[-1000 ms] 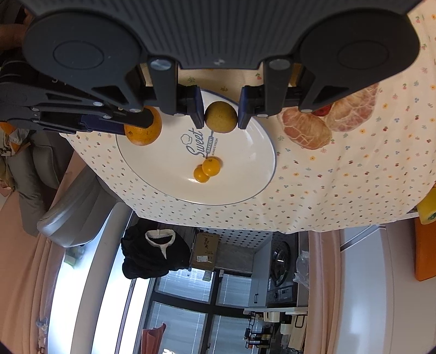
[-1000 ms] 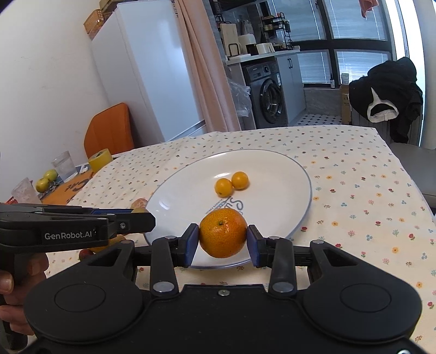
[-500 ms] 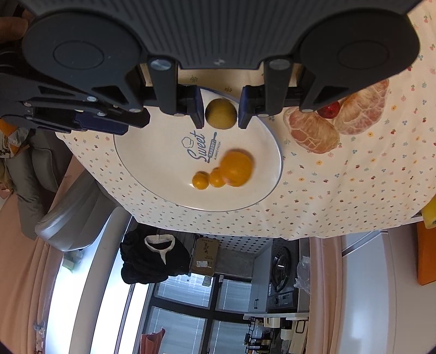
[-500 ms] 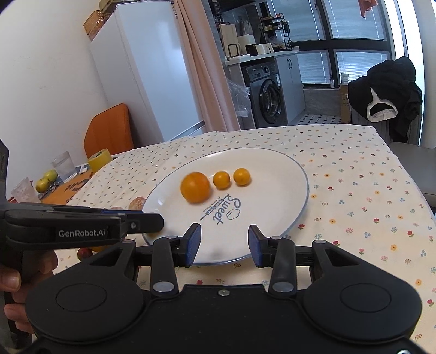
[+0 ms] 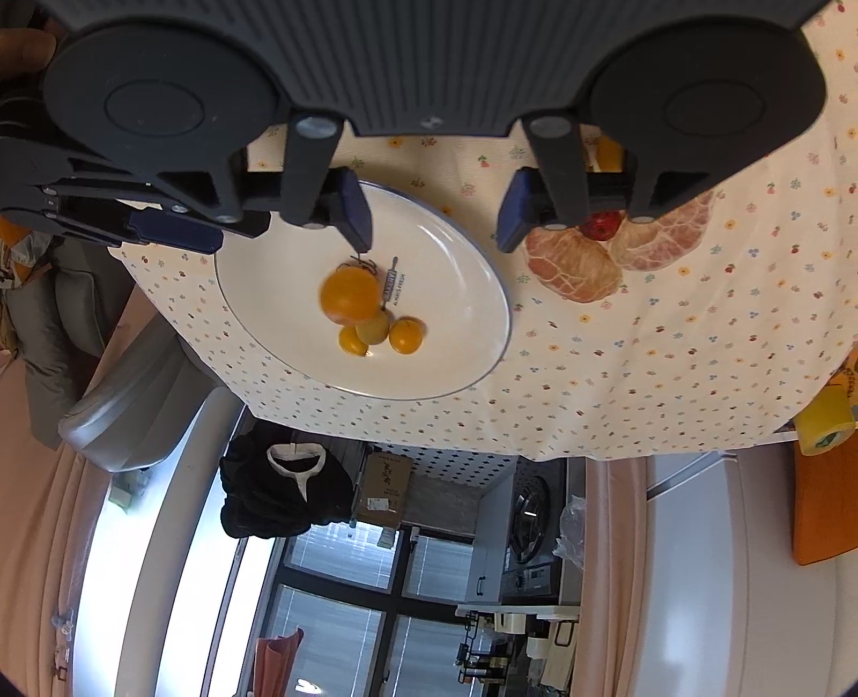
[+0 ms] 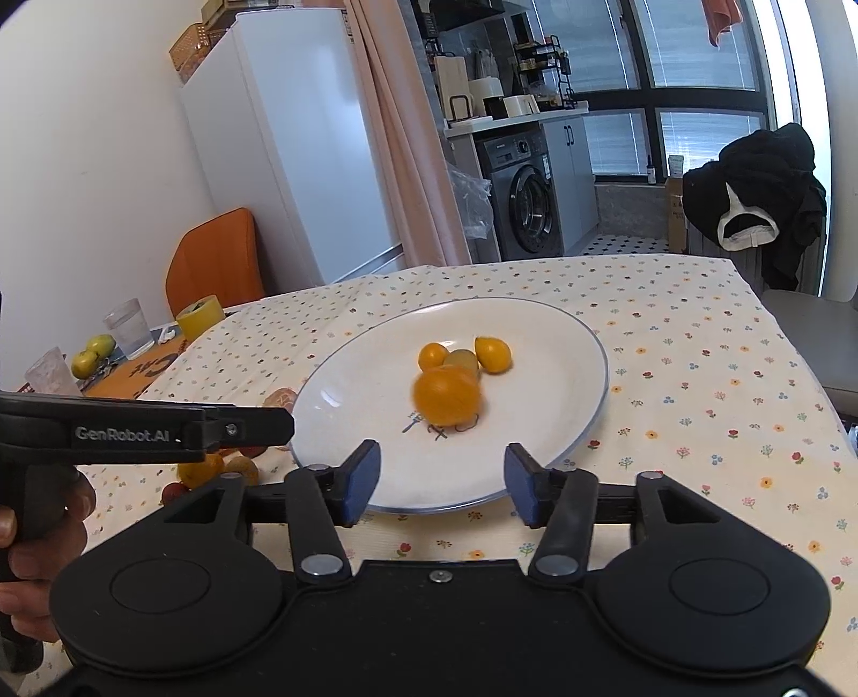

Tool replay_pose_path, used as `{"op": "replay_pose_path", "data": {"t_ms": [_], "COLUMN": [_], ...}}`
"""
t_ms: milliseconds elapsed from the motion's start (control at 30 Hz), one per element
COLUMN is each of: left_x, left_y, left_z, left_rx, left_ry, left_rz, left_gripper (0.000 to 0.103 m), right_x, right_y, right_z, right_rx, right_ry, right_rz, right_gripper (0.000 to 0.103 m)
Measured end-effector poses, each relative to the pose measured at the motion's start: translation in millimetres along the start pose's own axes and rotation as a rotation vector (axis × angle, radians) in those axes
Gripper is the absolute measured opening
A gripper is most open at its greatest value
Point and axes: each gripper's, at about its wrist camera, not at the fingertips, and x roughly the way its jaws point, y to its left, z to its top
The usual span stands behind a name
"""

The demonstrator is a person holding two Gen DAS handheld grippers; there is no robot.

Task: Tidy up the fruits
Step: 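Grasp the red date with the left tool while the right tool grasps the green-yellow fruit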

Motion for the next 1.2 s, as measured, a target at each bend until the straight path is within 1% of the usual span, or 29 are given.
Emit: {"op": "replay_pose_path", "data": {"t_ms": [33,100,133,167,200,233,267,300,333,367,433,533,900,1033,1200], "left_x": [-2.4,-6.8,-8.8,-11.0,-13.3,-15.9,-19.0,-21.3,-23.9,-26.1,-30.0,-36.2,-55.7,-57.7,-58.2], "left_y": [1.3,4.1,5.6,7.3,9.1,10.9,12.8,14.4,16.3,18.4,23.5,33.4,71.1,82.0,90.4], "left_z": [-0.3,-0.9,-1.3,-1.6,-2.3,-3.1,-4.2,-5.0,-6.0,-7.0,-9.0,-12.3,-22.4,-27.2,-35.3], "left_rx": [-0.002,-0.005,-0.007,-0.009,-0.012,-0.015,-0.016,-0.018,-0.019,-0.02,-0.026,-0.041,-0.103,-0.122,-0.141], "left_ry": [-0.003,-0.009,-0.012,-0.016,-0.023,-0.03,-0.039,-0.045,-0.049,-0.052,-0.056,-0.064,-0.076,-0.072,-0.06], "left_rz": [0.002,0.01,0.016,0.023,0.03,0.035,0.041,0.046,0.055,0.062,0.073,0.091,0.149,0.157,0.147], "left_gripper": [0.057,0.061,0.066,0.069,0.074,0.079,0.081,0.083,0.085,0.086,0.089,0.091,0.092,0.092,0.092], "right_x": [-0.4,-1.9,-3.0,-3.9,-4.9,-5.7,-6.4,-7.6,-8.1,-8.3,-8.3,-6.2,0.3,3.7,7.6], "right_y": [1.3,4.7,6.4,7.9,9.2,10.7,11.7,13.1,14.1,15.2,18.2,24.2,48.0,56.4,67.6], "right_z": [0.2,-0.1,-0.2,-0.2,-0.1,-0.2,-0.3,-0.8,-0.5,-0.5,-0.4,-0.4,-0.1,0.1,-0.5], "right_rx": [-0.003,-0.008,-0.012,-0.016,-0.019,-0.019,-0.018,-0.019,-0.018,-0.018,-0.019,-0.026,-0.057,-0.063,-0.082], "right_ry": [-0.001,-0.004,-0.008,-0.013,-0.018,-0.023,-0.028,-0.034,-0.038,-0.039,-0.041,-0.035,-0.016,-0.006,0.006], "right_rz": [0.001,0.002,0.0,0.0,-0.001,-0.003,-0.005,-0.007,-0.008,-0.009,-0.013,-0.019,0.023,0.044,0.064], "right_gripper": [0.055,0.061,0.066,0.07,0.074,0.081,0.087,0.091,0.093,0.097,0.103,0.103,0.103,0.103,0.103]}}
